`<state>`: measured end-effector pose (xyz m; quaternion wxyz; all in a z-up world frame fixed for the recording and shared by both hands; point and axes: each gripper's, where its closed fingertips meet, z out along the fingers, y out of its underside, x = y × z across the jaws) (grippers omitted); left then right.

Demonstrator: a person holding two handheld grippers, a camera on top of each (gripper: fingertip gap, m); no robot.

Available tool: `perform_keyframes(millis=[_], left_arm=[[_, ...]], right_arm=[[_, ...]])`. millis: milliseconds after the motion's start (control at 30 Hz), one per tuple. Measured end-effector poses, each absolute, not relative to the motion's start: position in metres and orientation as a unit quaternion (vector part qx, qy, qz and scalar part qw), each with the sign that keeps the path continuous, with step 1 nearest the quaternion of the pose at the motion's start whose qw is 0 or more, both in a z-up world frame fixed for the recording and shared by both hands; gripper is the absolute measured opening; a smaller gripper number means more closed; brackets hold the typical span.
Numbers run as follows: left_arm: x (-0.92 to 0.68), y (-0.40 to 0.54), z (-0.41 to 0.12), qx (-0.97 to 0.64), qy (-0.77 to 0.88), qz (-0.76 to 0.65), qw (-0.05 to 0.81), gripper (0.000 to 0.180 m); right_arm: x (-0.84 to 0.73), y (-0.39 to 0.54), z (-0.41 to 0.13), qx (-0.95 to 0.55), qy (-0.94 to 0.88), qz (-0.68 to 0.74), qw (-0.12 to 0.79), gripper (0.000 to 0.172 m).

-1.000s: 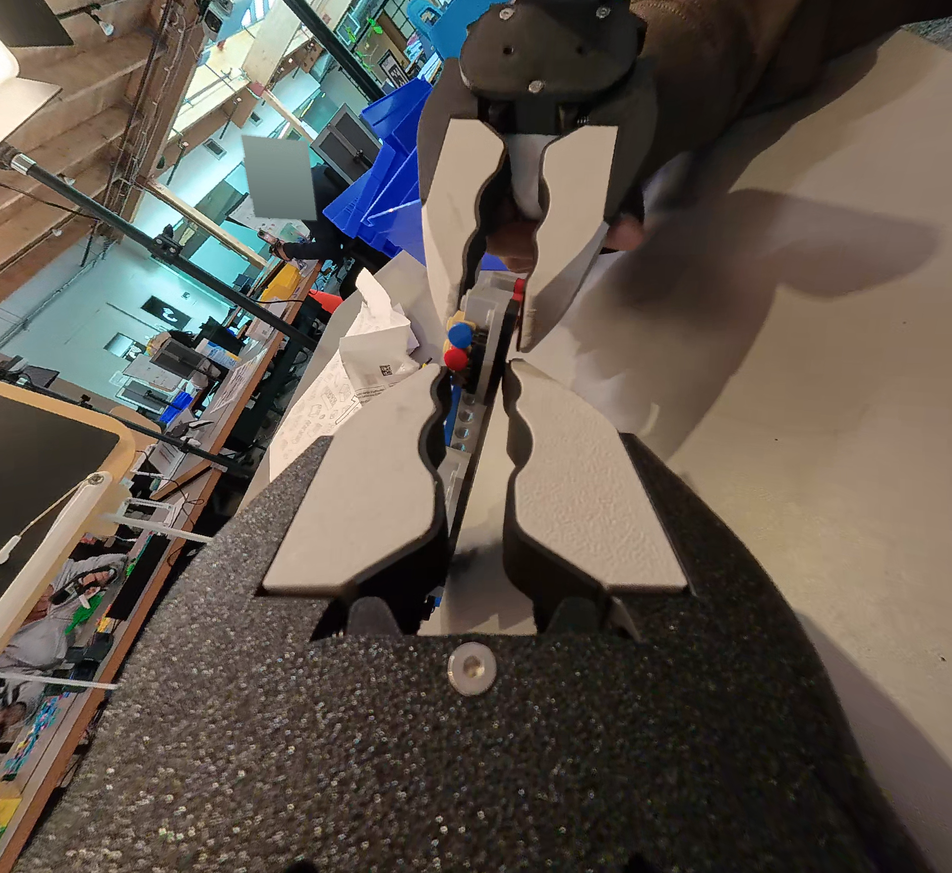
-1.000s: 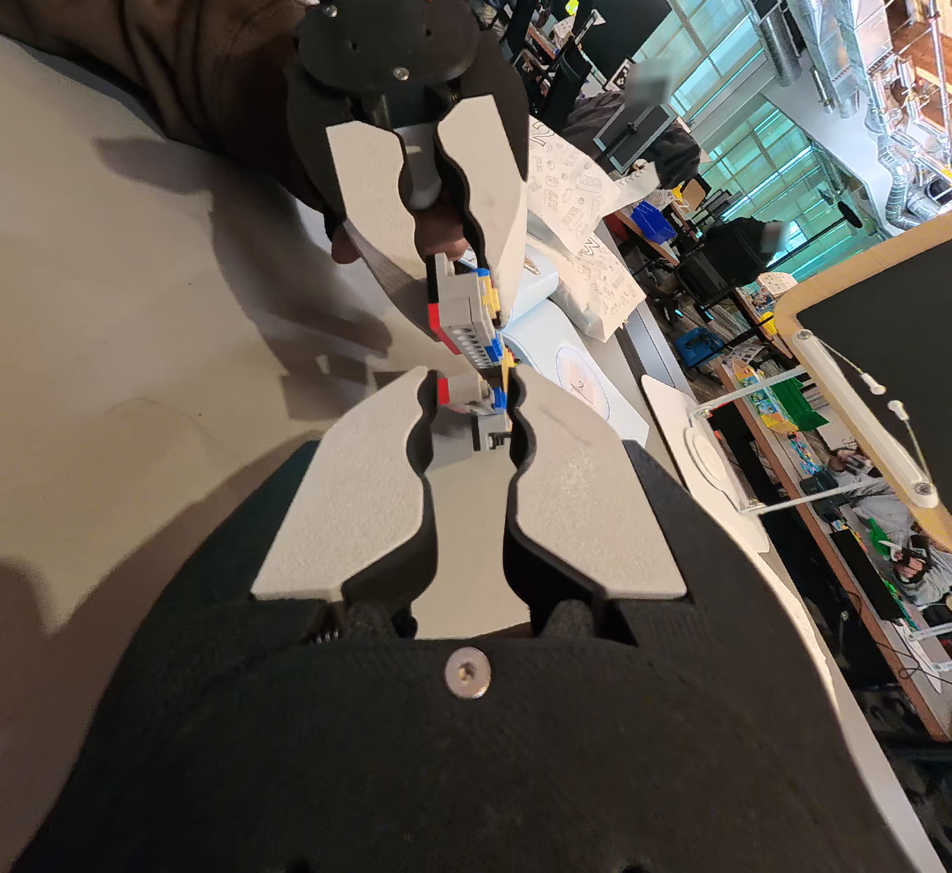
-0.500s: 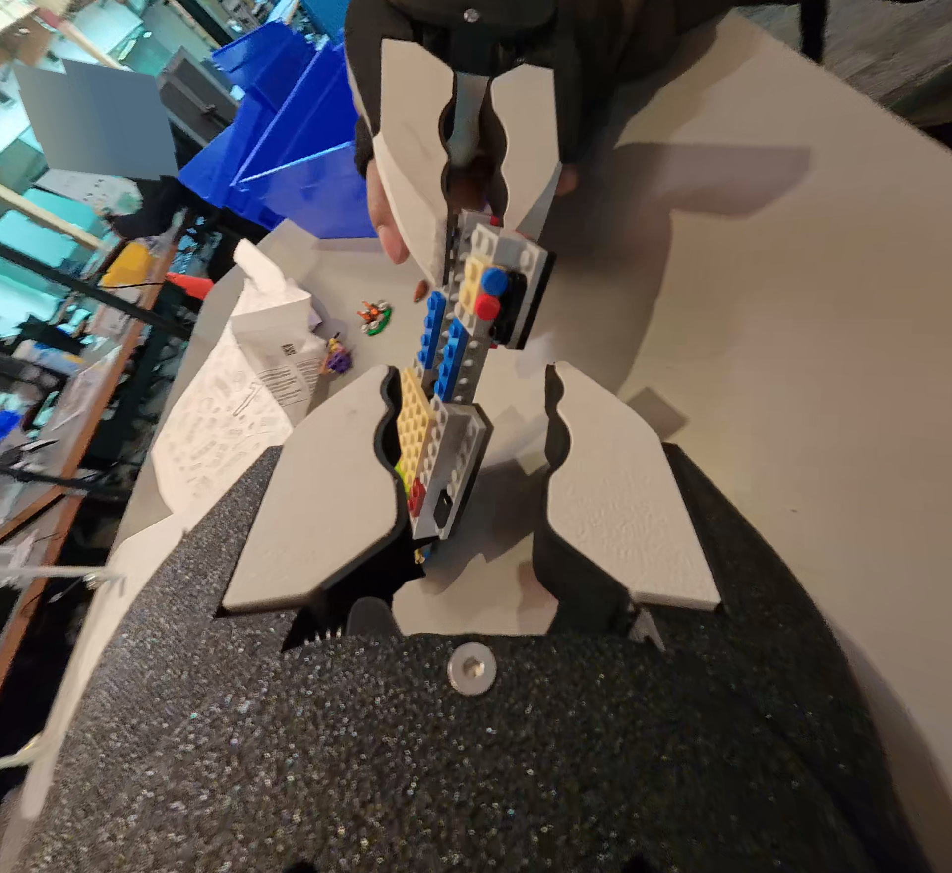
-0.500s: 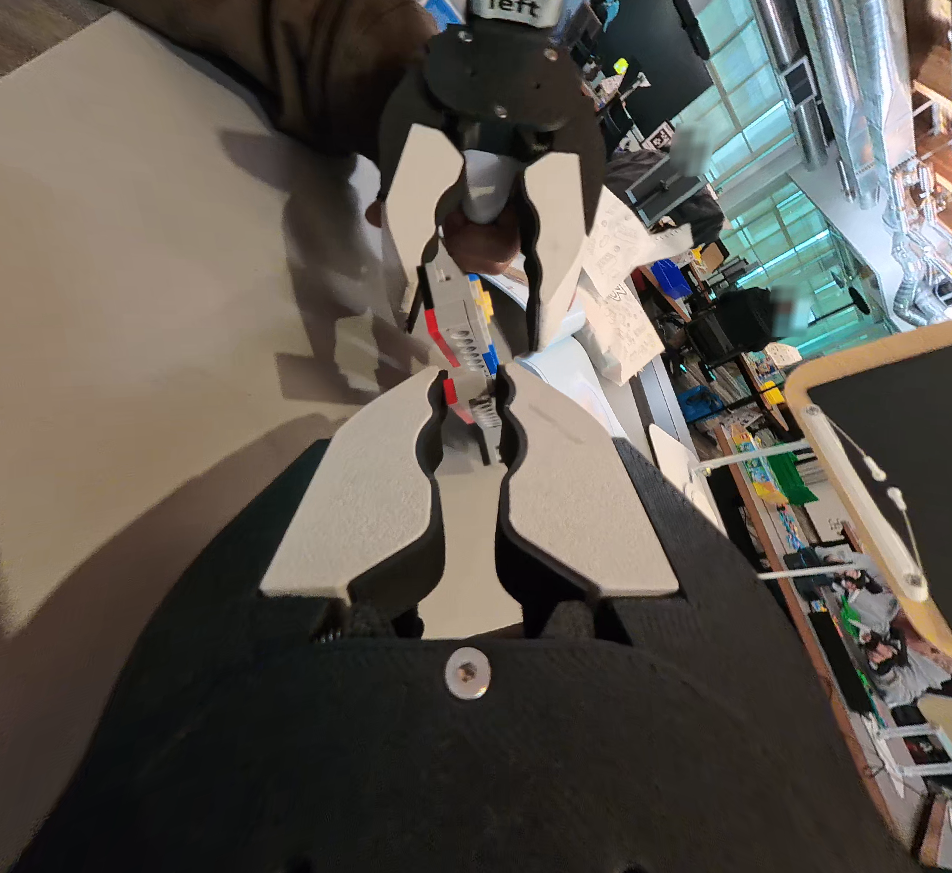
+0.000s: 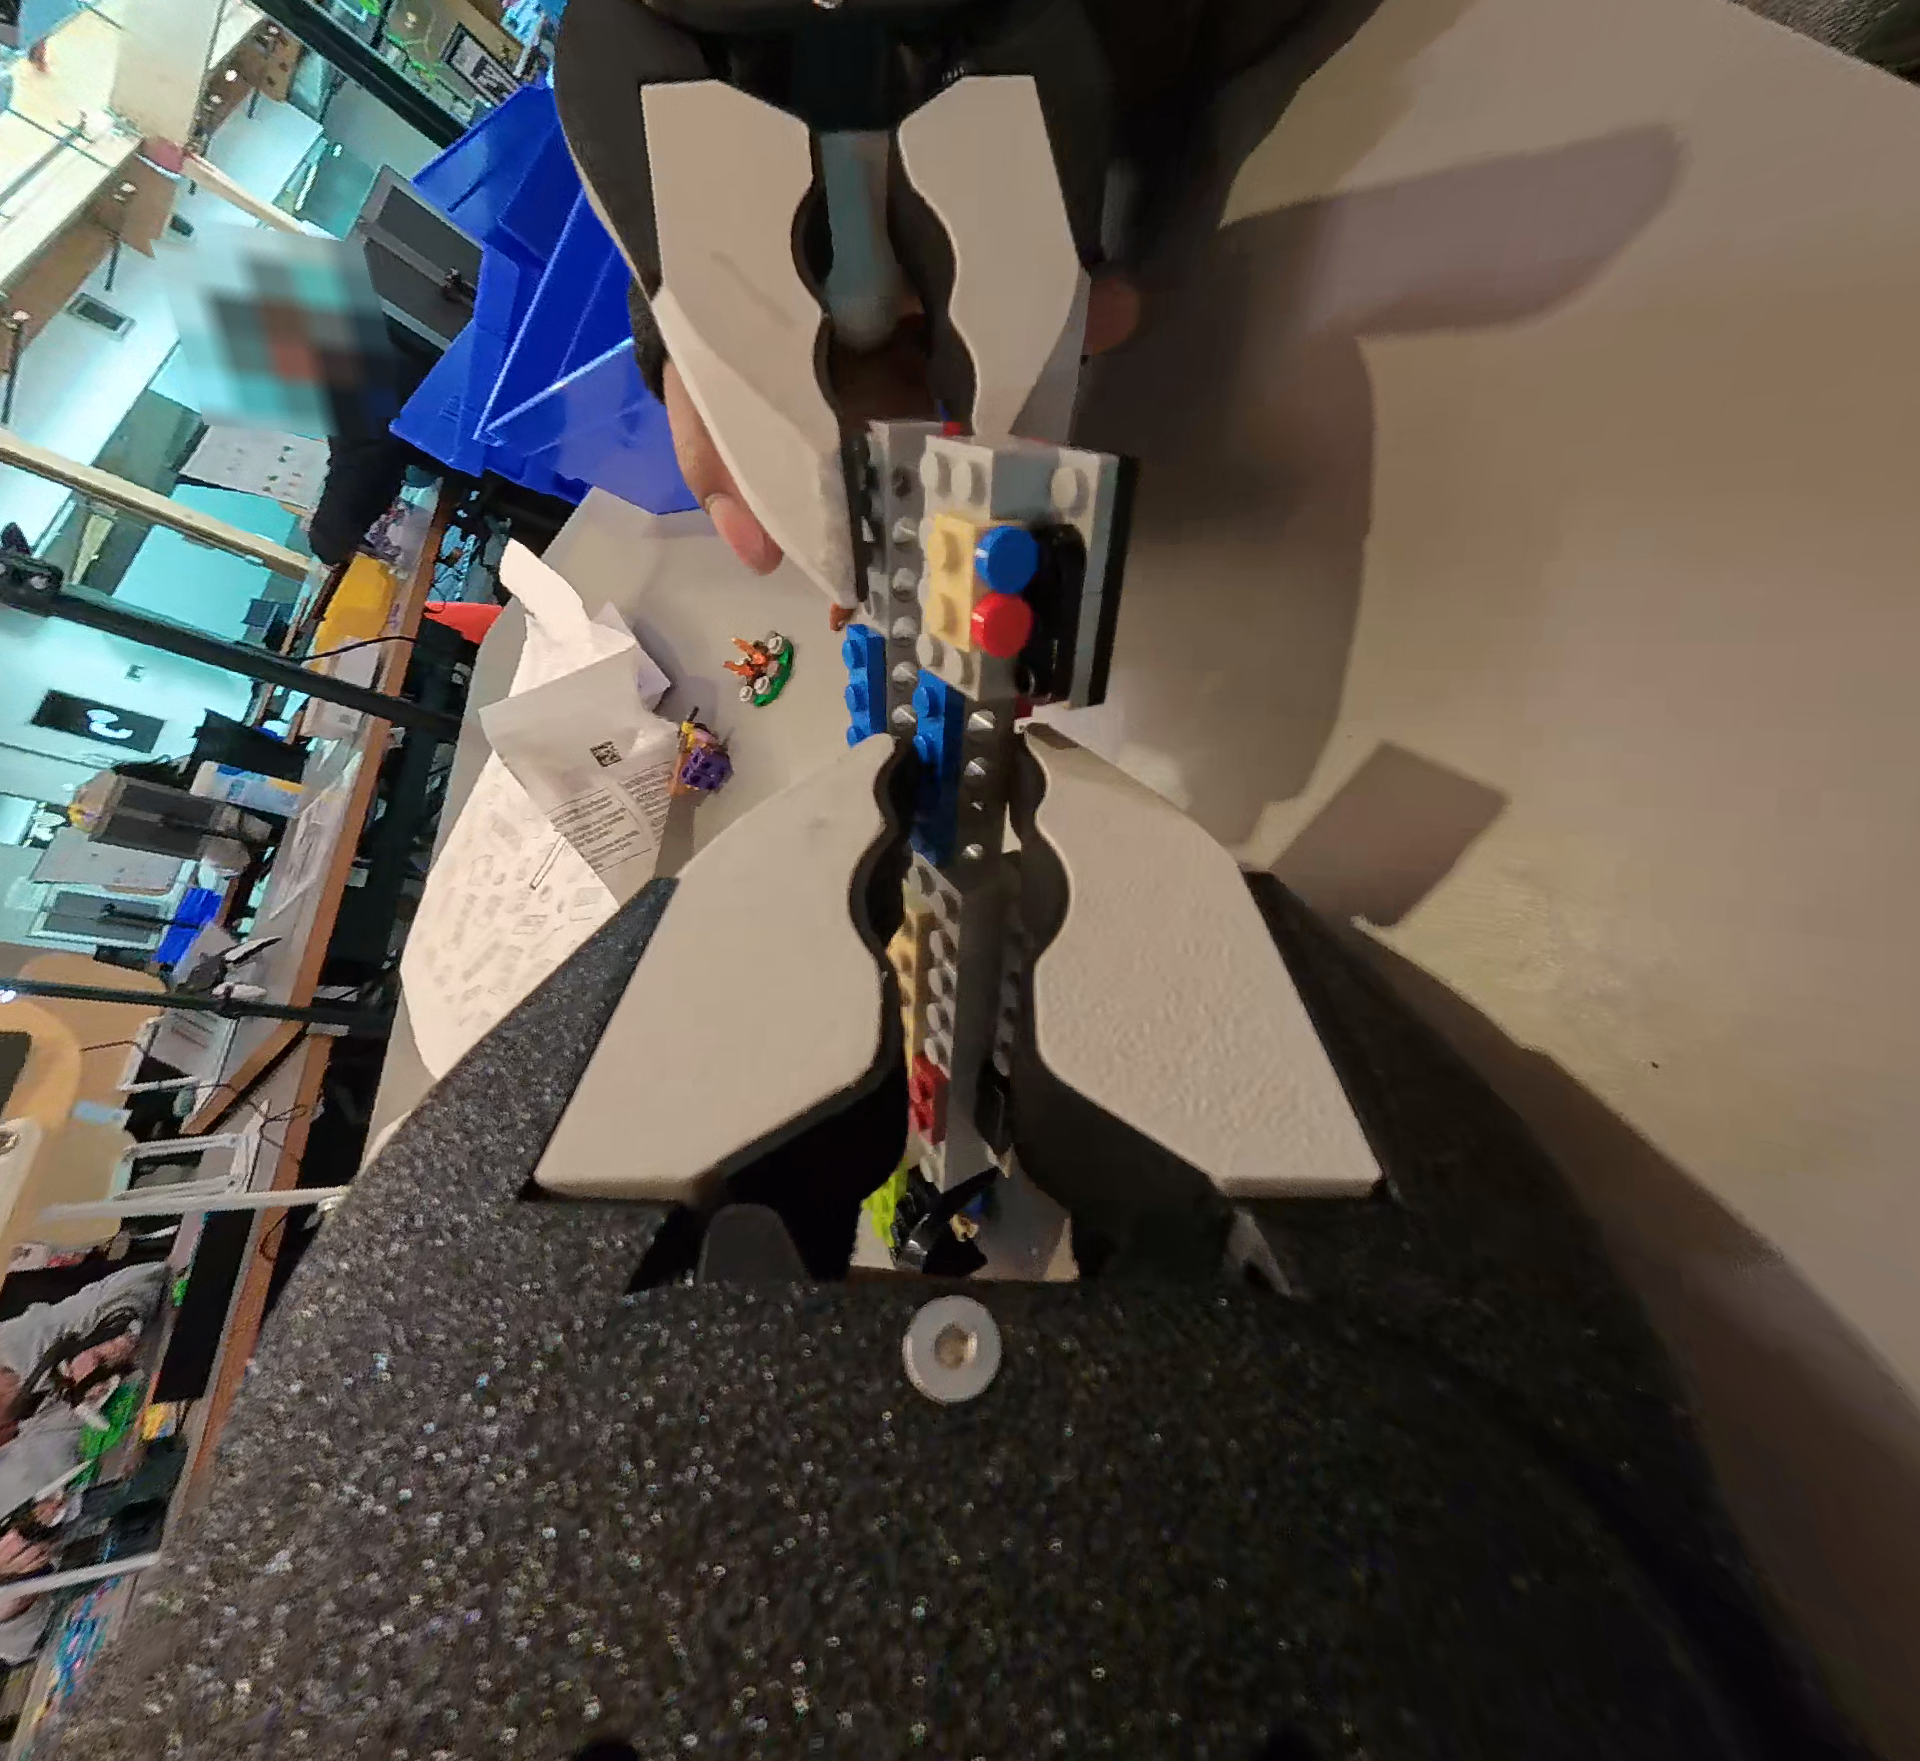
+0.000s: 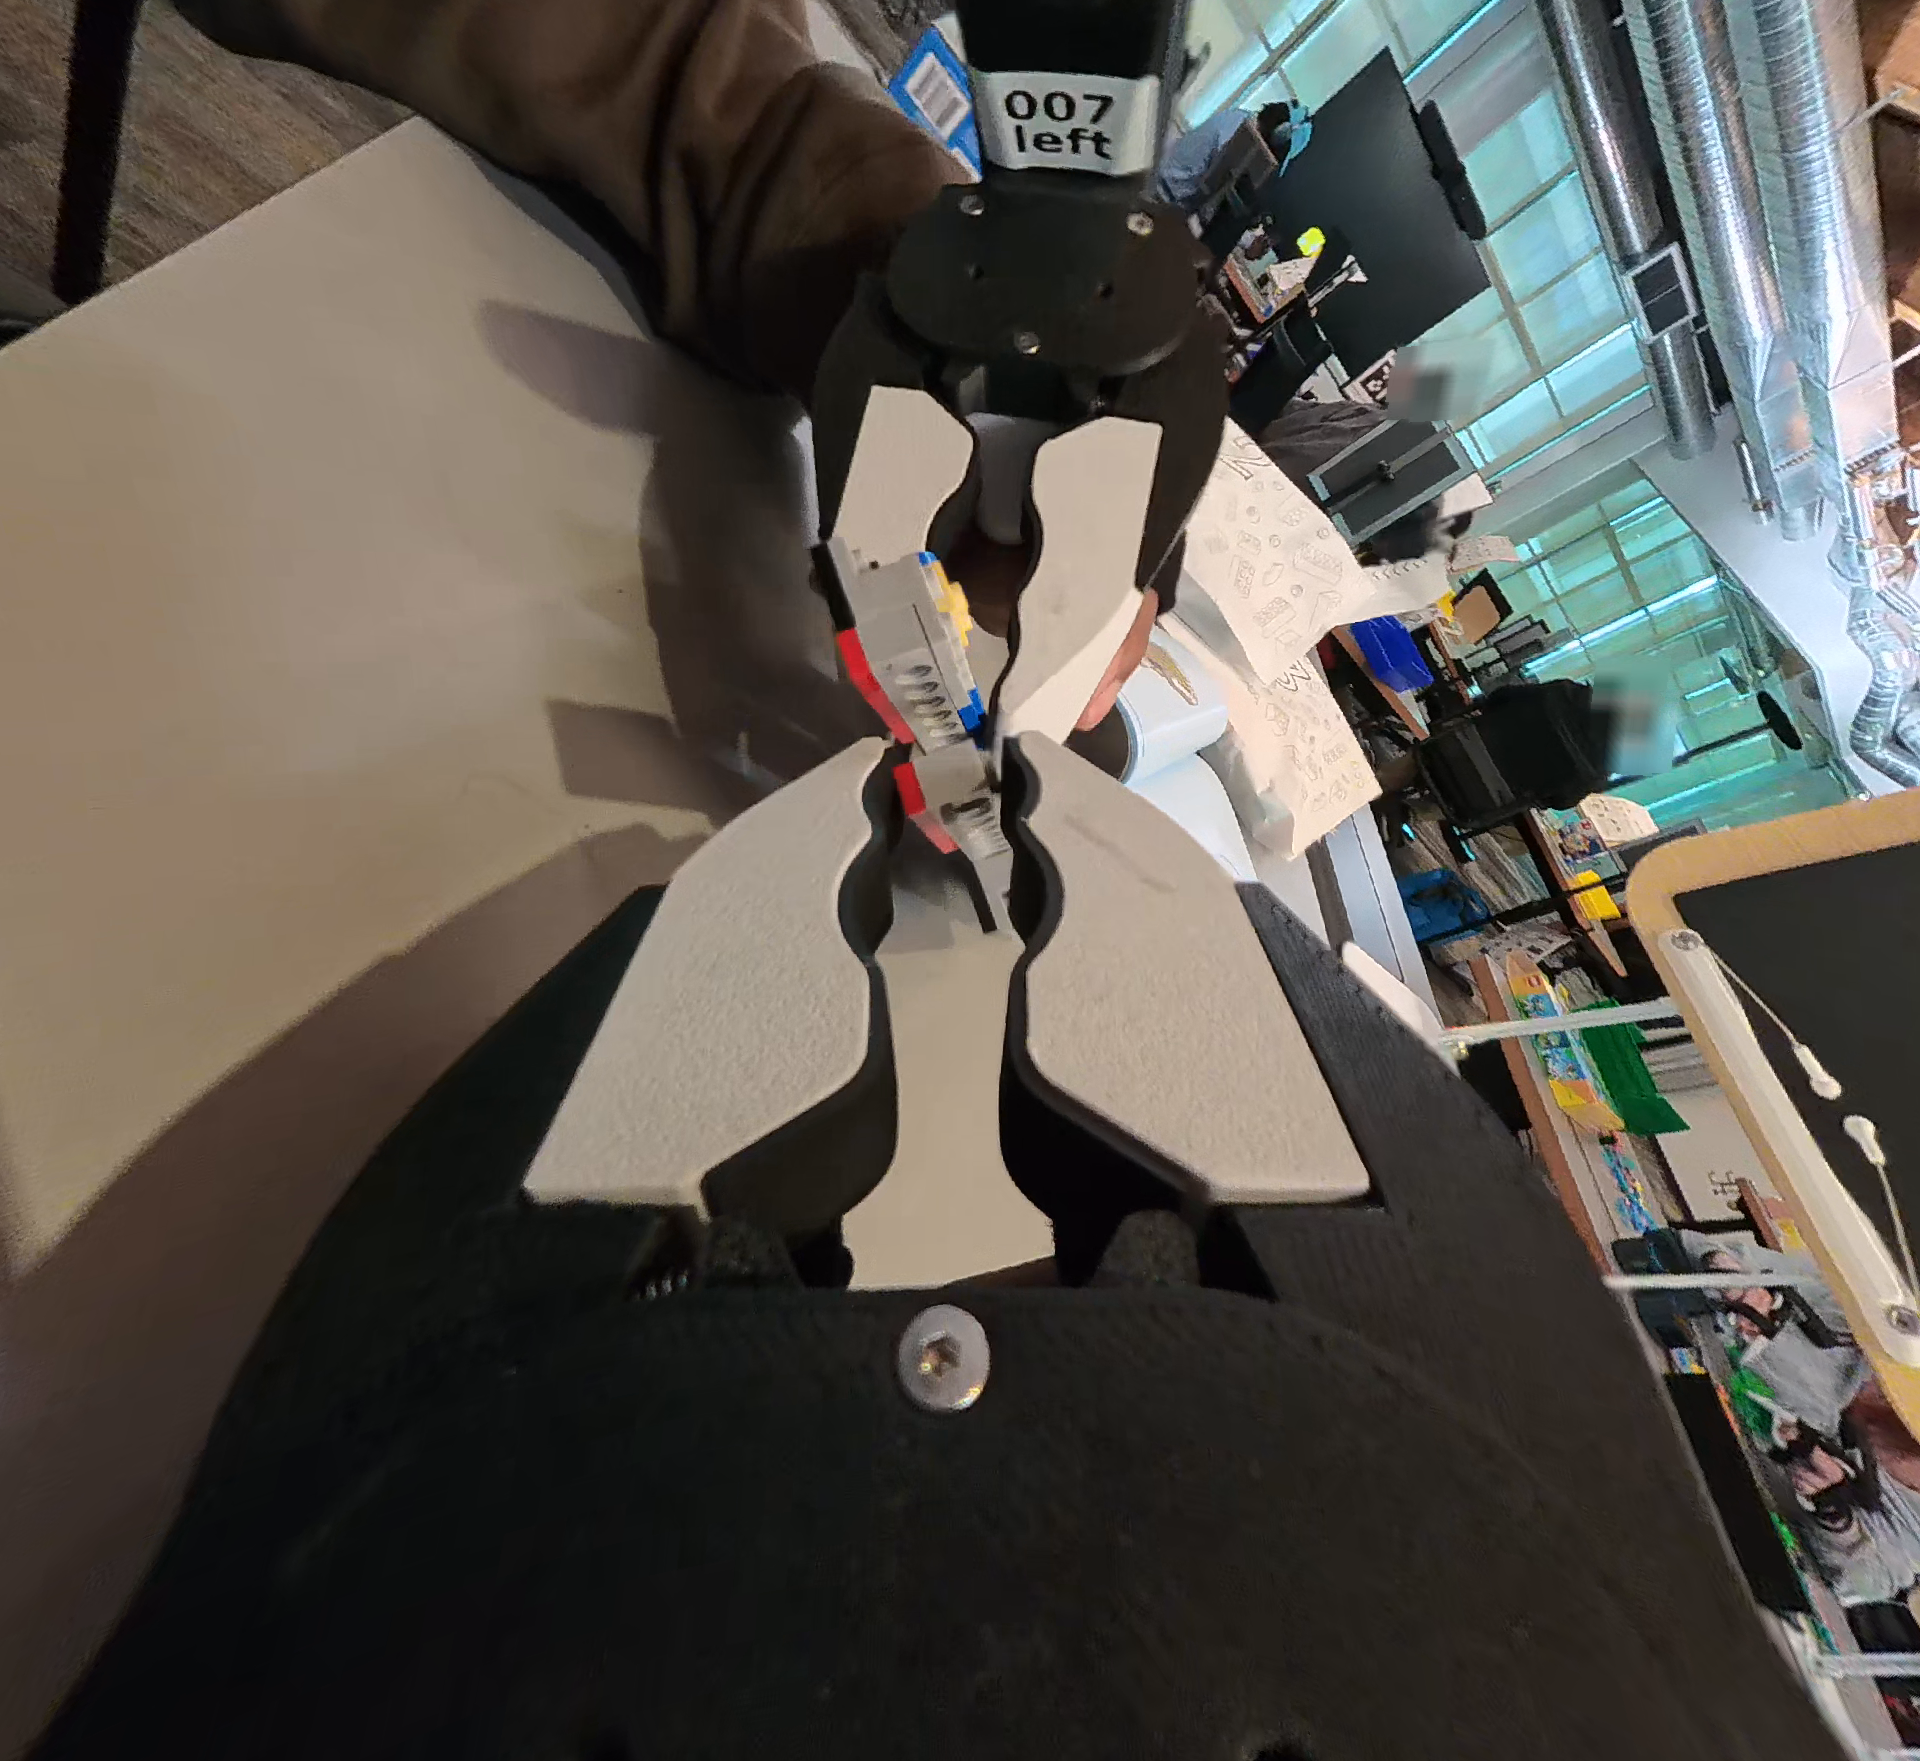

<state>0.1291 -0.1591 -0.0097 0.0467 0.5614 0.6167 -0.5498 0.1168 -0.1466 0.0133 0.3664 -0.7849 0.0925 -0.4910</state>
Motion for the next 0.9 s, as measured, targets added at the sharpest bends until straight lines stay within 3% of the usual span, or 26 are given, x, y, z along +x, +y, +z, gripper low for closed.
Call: perform_keyframes(millis=[567, 900], left_arm=[[0.168, -0.197, 0.016, 0.382, 0.684, -0.612, 0.104, 0.016], [0.165, -0.200, 0.013, 0.377, 0.693, -0.602, 0.126, 0.016]], right_arm=[[0.131, -0.181, 0.060, -0.677, 0.247, -0.543, 0.431, 0.015], [0.142, -0.175, 0.046, -0.677, 0.282, -0.536, 0.418, 0.032]])
